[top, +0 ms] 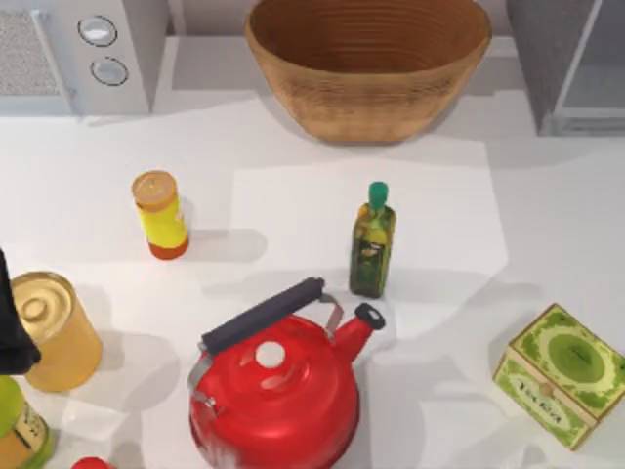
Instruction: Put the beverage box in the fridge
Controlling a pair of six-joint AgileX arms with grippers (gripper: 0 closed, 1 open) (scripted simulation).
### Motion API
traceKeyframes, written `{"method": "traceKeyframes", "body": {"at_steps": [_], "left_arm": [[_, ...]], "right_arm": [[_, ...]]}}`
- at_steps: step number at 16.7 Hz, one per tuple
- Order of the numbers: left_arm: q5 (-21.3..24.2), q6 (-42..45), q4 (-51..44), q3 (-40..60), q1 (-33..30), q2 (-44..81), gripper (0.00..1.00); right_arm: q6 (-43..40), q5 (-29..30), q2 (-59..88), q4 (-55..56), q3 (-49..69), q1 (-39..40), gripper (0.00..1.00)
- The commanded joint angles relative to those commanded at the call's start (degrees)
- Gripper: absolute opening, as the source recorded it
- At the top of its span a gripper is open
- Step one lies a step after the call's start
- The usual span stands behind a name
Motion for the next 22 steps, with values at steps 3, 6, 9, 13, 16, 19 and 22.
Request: {"method": "traceKeyframes", "body": {"at_steps": [3,6,9,13,16,19,22], "left_arm": [[0.00,0.00,0.00,0.00,0.00,0.00,1.00],[0.00,0.00,0.00,0.00,0.00,0.00,1.00],[0.00,0.00,0.00,0.00,0.00,0.00,1.00],[0.00,0.00,0.00,0.00,0.00,0.00,1.00],[0.00,0.00,0.00,0.00,0.00,0.00,1.00],[0.00,0.00,0.00,0.00,0.00,0.00,1.00],[0.00,0.00,0.00,0.00,0.00,0.00,1.00]], "right_arm": [[0.00,0.00,0.00,0.00,0.00,0.00,0.00],[0.00,0.00,0.00,0.00,0.00,0.00,0.23],[0.00,0.00,0.00,0.00,0.00,0.00,0.45],[0.00,0.00,0.00,0.00,0.00,0.00,0.75],[0.00,0.00,0.00,0.00,0.00,0.00,0.98],[0.00,0.00,0.00,0.00,0.00,0.00,1.00],[0.00,0.00,0.00,0.00,0.00,0.00,1.00]]}}
